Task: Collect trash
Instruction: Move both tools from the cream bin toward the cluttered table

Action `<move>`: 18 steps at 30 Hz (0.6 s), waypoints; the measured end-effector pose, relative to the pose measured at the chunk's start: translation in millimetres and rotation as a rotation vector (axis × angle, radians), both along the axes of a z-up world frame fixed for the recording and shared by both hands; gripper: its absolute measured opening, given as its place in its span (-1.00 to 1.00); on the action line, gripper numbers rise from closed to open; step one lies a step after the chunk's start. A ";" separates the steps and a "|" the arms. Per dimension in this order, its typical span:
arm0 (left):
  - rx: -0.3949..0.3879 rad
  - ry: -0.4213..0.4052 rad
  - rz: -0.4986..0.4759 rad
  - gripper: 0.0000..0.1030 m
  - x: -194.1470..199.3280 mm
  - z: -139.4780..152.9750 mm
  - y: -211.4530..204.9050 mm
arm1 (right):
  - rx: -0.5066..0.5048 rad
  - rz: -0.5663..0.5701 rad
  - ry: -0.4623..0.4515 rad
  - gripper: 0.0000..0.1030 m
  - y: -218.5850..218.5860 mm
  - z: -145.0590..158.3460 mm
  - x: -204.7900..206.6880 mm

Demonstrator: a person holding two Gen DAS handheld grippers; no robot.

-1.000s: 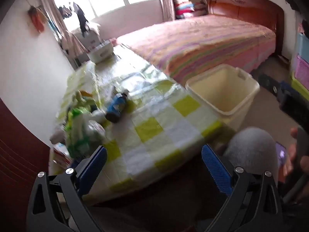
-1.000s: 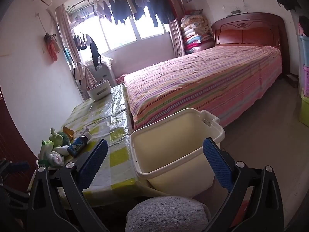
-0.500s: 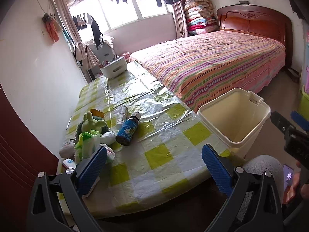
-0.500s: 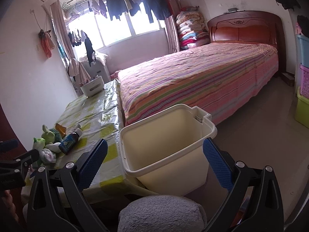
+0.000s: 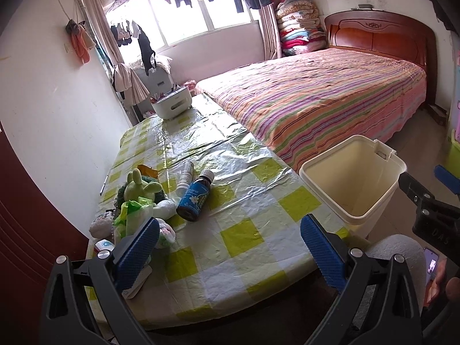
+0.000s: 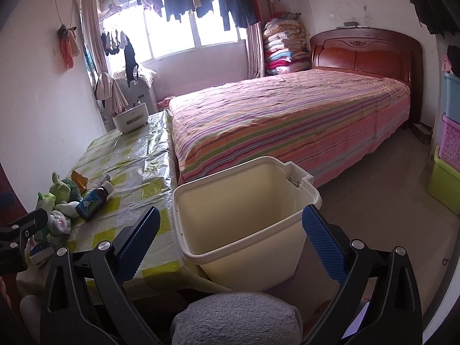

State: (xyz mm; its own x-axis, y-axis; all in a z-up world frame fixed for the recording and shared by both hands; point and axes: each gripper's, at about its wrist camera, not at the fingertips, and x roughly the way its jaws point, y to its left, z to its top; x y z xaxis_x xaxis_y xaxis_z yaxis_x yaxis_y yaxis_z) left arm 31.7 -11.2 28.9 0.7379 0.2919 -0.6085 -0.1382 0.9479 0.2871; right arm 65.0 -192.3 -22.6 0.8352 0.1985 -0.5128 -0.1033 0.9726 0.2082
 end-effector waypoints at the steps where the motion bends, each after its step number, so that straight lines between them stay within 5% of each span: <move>1: 0.004 0.001 0.002 0.86 -0.1 -0.4 1.2 | -0.005 0.003 -0.002 0.88 2.5 1.5 -0.3; 18: 0.011 0.007 0.040 0.86 -1.4 -8.4 27.7 | -0.115 0.070 -0.071 0.88 48.0 27.9 5.4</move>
State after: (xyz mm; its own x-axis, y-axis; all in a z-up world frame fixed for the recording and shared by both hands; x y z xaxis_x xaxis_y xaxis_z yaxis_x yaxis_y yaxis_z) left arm 30.3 16.5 20.5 0.7210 0.3277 -0.6106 -0.1738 0.9385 0.2984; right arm 70.4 -144.2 5.3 0.8561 0.2013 -0.4760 -0.1825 0.9794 0.0860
